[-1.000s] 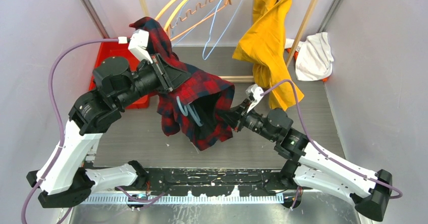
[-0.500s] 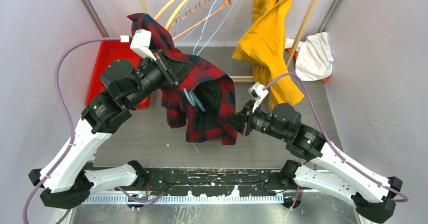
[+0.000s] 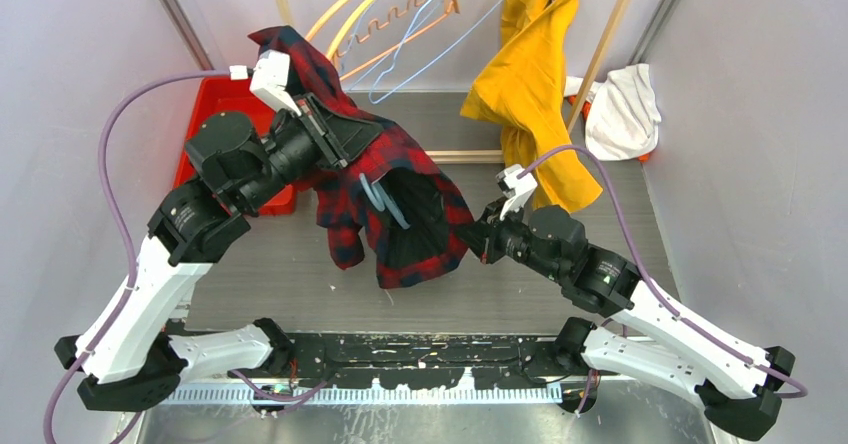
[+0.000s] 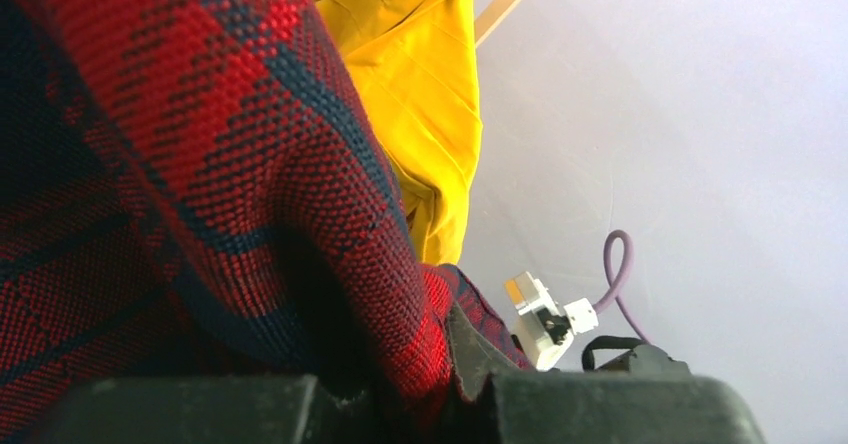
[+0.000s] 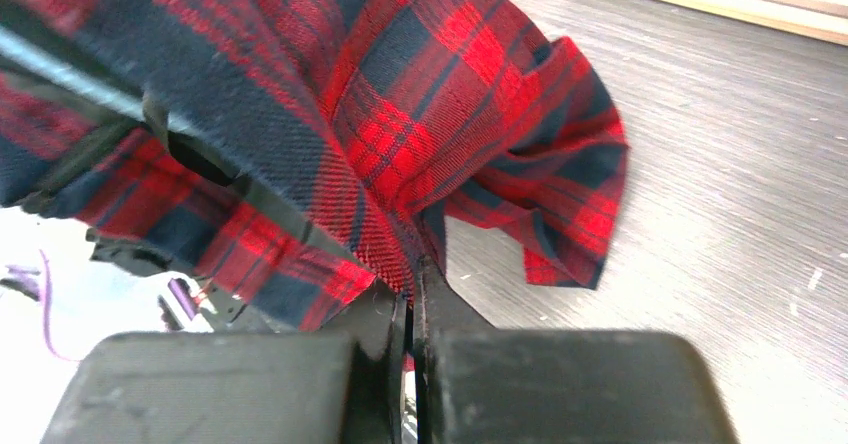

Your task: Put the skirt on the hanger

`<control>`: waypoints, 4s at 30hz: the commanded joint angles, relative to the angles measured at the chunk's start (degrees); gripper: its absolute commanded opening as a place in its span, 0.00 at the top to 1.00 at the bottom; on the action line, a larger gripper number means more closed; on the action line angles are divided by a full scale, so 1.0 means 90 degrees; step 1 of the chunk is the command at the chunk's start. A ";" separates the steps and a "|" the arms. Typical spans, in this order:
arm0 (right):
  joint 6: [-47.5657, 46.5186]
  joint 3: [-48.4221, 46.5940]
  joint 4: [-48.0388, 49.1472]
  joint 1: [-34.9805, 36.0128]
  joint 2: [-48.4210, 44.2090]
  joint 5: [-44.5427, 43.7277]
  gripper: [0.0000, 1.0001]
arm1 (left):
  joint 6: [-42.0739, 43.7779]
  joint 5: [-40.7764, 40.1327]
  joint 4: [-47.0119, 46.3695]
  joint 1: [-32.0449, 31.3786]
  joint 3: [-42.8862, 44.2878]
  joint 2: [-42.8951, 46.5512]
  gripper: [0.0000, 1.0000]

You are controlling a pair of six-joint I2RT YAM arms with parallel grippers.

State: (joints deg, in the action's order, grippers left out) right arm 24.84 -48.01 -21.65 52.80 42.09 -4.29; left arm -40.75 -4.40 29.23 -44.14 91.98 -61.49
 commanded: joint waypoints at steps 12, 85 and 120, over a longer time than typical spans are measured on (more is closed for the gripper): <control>-0.0250 -0.0160 -0.0171 0.0024 0.0275 -0.1080 0.99 | -0.0621 0.0723 -0.0662 0.0018 0.0895 0.0116 1.00; -0.0856 -0.0789 0.1908 0.3577 0.3311 -0.0003 0.99 | -0.6264 -0.3794 -0.2230 0.0030 -0.6664 0.3469 1.00; -0.2603 -0.1313 0.1475 0.2887 0.3391 0.1644 0.32 | -0.7443 -0.2441 -0.3591 0.0022 -0.7111 0.3970 1.00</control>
State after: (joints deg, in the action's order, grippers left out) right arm 4.43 -53.78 -1.26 77.14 76.82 8.80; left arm -104.12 -28.10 6.63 -43.77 26.94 -26.61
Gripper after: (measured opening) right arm 0.683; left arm 0.137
